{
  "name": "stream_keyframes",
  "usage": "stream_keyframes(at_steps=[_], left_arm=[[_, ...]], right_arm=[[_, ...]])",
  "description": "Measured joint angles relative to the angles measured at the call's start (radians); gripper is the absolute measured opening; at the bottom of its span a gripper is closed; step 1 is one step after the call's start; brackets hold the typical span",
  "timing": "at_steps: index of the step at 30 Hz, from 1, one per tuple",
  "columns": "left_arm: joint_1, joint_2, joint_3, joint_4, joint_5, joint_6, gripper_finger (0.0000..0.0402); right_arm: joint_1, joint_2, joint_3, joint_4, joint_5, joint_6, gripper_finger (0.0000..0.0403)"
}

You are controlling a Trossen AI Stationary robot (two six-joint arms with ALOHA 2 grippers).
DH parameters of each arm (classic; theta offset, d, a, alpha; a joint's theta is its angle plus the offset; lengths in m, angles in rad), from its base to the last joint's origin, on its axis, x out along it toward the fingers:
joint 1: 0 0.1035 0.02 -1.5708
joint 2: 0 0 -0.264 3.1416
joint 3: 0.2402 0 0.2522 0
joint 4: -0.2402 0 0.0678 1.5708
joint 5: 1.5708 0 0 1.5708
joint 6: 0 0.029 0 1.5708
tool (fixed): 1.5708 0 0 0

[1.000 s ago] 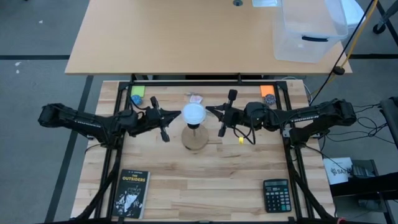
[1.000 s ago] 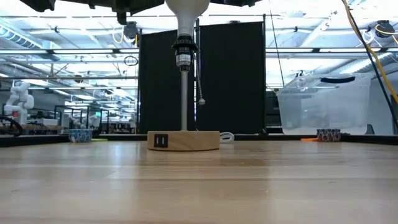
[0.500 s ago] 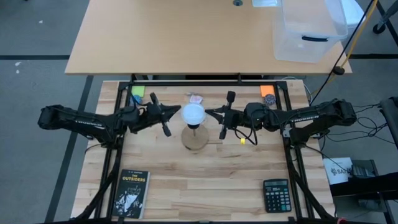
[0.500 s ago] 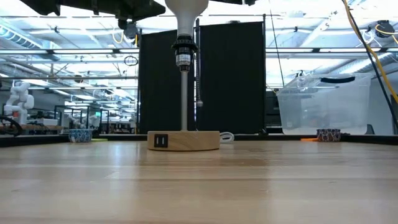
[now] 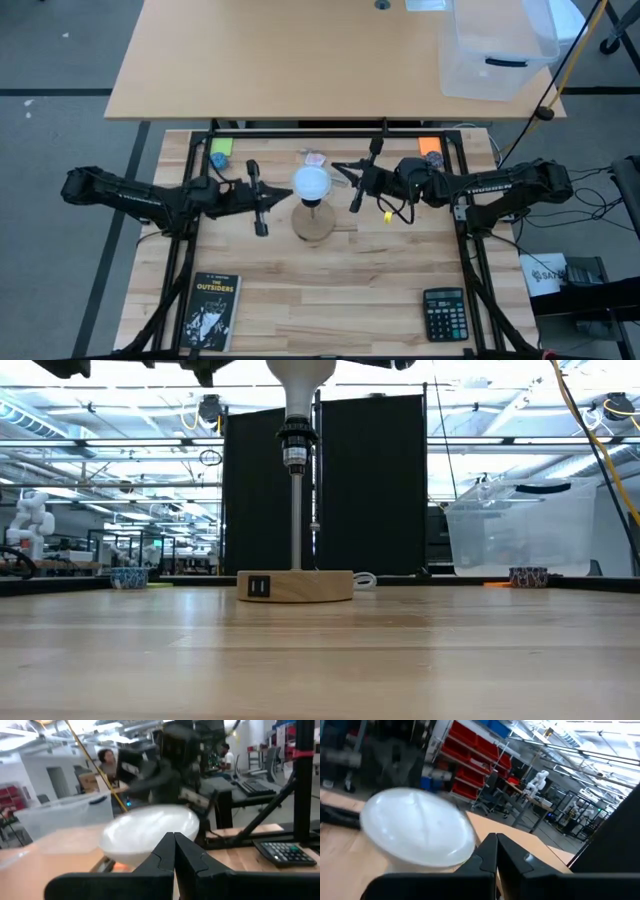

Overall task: Screw lightbulb
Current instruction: Insert the lightbulb on the lamp

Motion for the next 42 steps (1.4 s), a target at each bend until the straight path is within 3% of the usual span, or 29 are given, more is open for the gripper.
stream_keyframes(at_steps=[16, 23, 42], left_arm=[[0.0, 0.03, 0.0, 0.021, -0.049, -0.025, 0.0001], [0.0, 0.03, 0.0, 0.018, -0.098, -0.022, 0.0001], [0.062, 0.03, 0.0, 0.015, -0.111, -0.061, 0.0001]], right_arm=[[0.003, 0.092, 0.061, -0.002, -0.017, 0.028, 0.0], [0.006, 0.091, 0.062, -0.025, -0.015, 0.06, 0.0], [0.071, 0.09, 0.062, -0.047, -0.013, 0.081, 0.0]])
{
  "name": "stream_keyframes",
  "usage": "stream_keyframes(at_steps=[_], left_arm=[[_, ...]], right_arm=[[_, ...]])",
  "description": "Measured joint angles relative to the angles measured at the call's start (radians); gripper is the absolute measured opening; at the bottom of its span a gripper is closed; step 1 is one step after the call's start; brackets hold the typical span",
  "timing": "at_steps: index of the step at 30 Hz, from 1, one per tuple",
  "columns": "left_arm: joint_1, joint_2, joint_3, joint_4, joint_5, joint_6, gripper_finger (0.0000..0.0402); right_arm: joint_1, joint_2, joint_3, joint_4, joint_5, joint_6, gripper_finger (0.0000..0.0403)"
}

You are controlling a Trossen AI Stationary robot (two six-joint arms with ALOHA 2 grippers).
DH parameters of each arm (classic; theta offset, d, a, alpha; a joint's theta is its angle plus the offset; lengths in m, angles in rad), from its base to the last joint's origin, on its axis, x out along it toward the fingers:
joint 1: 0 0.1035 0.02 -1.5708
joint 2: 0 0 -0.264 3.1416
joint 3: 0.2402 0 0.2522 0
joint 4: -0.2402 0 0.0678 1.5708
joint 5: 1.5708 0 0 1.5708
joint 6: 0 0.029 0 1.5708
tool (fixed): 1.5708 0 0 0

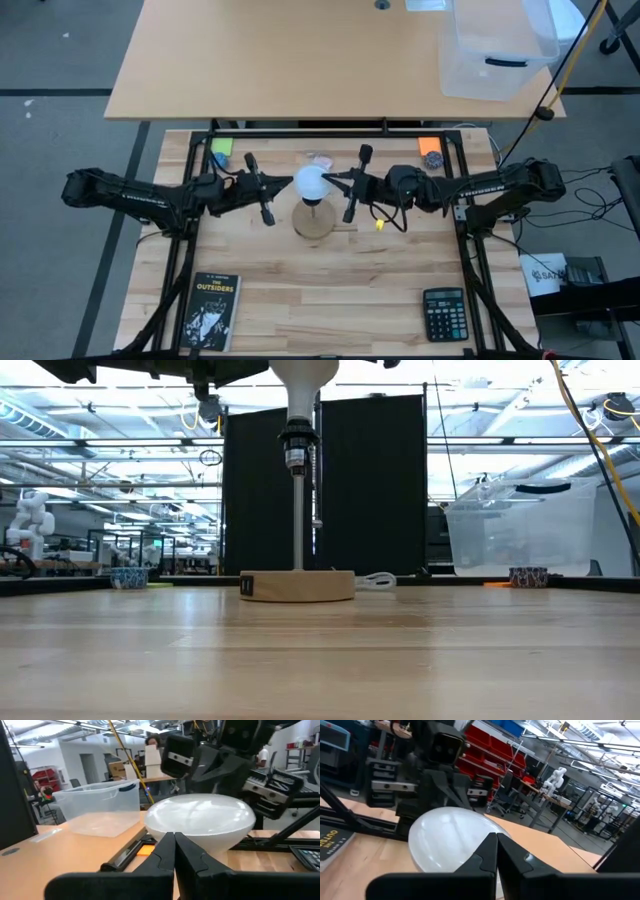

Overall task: Screw lightbulb
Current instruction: Insert the lightbulb on the lamp

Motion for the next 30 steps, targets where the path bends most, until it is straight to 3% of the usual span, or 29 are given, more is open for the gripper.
stream_keyframes(at_steps=[11, 30], left_arm=[[0.042, 0.001, 0.0, -0.013, -0.009, -0.04, 0.0001], [0.04, 0.0, 0.0, -0.017, 0.002, -0.041, 0.0001]], right_arm=[[0.034, 0.002, 0.0, 0.01, -0.003, -0.035, 0.0], [0.065, -0.022, -0.006, 0.075, 0.089, -0.211, 0.0]])
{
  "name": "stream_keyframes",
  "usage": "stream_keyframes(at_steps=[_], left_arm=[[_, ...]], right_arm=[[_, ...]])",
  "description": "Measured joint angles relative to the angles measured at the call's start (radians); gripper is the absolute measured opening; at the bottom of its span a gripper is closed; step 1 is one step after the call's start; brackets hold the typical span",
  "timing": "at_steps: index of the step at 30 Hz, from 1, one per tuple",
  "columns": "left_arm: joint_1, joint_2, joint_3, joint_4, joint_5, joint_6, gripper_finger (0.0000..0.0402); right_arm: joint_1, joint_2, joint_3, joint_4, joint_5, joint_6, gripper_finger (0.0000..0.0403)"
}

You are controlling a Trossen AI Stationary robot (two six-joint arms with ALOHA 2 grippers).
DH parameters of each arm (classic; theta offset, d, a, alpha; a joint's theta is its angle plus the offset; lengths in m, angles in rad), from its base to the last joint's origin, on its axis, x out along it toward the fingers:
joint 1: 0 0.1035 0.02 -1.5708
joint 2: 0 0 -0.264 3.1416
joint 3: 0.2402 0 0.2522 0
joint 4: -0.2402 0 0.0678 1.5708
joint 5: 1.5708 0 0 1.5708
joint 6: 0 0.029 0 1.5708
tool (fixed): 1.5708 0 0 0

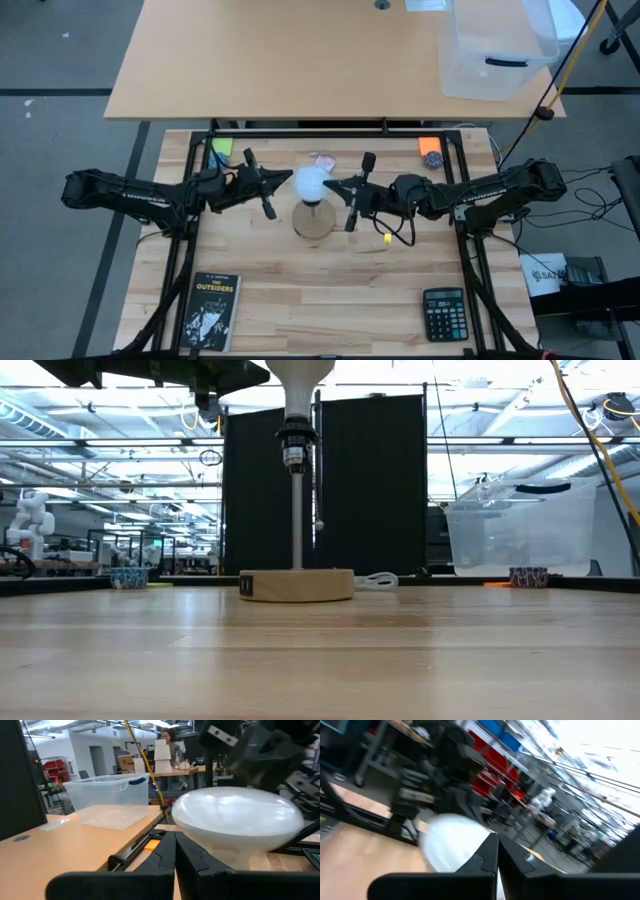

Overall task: Screw lightbulb
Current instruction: Insert the lightbulb on the lamp, then remove the lightbulb from the lamp

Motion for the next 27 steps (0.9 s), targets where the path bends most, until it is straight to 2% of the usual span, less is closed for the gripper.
stream_keyframes(at_steps=[6, 12, 17, 22, 27], left_arm=[[-0.023, -0.006, 0.0, -0.03, 0.008, -0.015, 0.0001], [-0.061, -0.069, 0.0, -0.125, -0.005, 0.005, 0.0001], [-0.061, -0.144, 0.0, -0.192, -0.03, 0.01, 0.0001], [-0.061, -0.19, 0.0, -0.278, -0.03, -0.039, 0.0001], [-0.063, -0.19, -0.006, -0.328, -0.029, -0.101, 0.0001]], right_arm=[[0.014, -0.003, 0.001, -0.031, 0.022, -0.008, 0.0], [0.068, -0.024, 0.002, -0.083, 0.051, 0.008, 0.0], [0.116, -0.05, 0.002, -0.158, 0.197, 0.021, 0.0011], [0.124, -0.089, 0.001, -0.263, 0.195, 0.122, 0.0029], [0.114, -0.119, -0.073, -0.228, 0.192, 0.188, 0.0031]])
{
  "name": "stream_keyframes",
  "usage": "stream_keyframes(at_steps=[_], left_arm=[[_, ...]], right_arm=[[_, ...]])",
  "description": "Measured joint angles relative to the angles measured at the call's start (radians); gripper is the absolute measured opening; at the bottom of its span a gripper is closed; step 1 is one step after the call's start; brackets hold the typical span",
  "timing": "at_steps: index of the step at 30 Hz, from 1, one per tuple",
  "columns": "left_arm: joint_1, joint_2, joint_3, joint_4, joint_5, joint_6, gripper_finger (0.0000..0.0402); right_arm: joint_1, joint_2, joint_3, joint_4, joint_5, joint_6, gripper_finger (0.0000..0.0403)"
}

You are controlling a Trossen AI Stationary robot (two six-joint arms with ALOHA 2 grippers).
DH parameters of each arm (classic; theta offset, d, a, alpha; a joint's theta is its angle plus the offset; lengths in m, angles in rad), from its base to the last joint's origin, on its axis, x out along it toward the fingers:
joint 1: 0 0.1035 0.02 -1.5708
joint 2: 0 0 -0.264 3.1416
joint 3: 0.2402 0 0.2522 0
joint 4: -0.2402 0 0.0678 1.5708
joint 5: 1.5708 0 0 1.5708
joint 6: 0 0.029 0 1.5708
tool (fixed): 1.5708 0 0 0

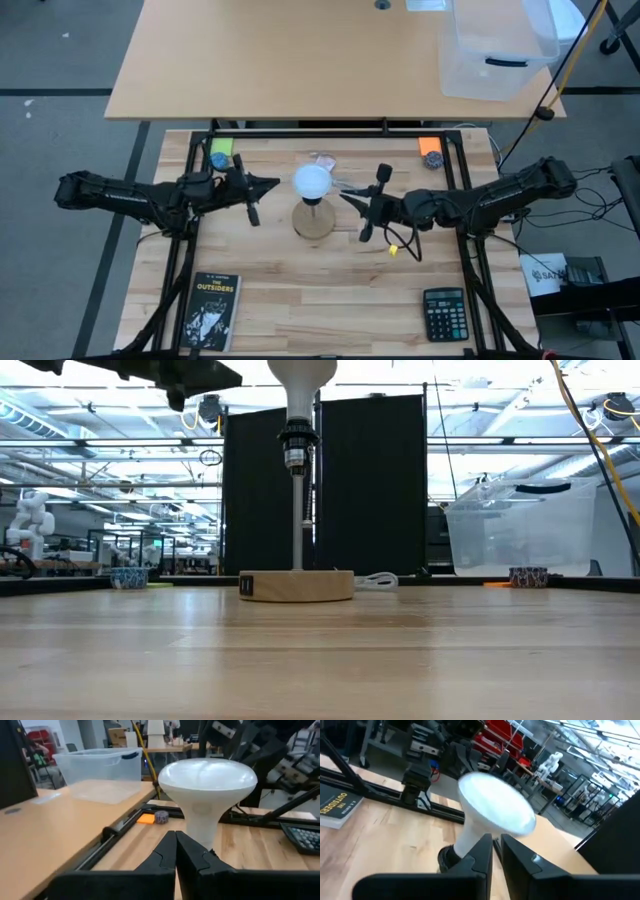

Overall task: Screw lightbulb
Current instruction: Remove the lightbulb from the lamp

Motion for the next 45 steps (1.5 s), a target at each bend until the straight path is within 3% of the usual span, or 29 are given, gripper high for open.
stream_keyframes(at_steps=[10, 17, 21, 28, 34, 39, 45], left_arm=[[-0.009, -0.005, -0.157, 0.095, 0.001, -0.076, 0.0001], [-0.023, 0.018, -0.347, 0.409, 0.007, -0.081, 0.0001], [-0.023, 0.079, -0.396, 0.515, 0.028, -0.083, 0.0001], [-0.019, 0.246, -0.397, 0.627, 0.033, -0.042, 0.0001], [-0.017, 0.401, -0.392, 0.786, 0.109, -0.009, 0.0001], [0.0, 0.537, -0.323, 0.794, 0.102, 0.005, 0.0011], [0.05, 0.687, -0.237, 0.796, 0.14, 0.001, 0.0039]], right_arm=[[-0.042, -0.05, -0.208, 0.195, 0.001, 0.066, 0.0001], [-0.118, -0.06, -0.359, 0.439, -0.001, 0.113, 0.0001], [-0.164, -0.06, -0.412, 0.518, -0.065, 0.149, 0.0], [-0.231, -0.018, -0.414, 0.526, -0.32, 0.228, 0.0], [-0.239, 0.026, -0.414, 0.533, -0.345, 0.259, 0.0], [-0.238, 0.029, -0.414, 0.584, -0.348, 0.257, 0.0004], [-0.241, 0.028, -0.41, 0.596, -0.373, 0.271, 0.0042]])
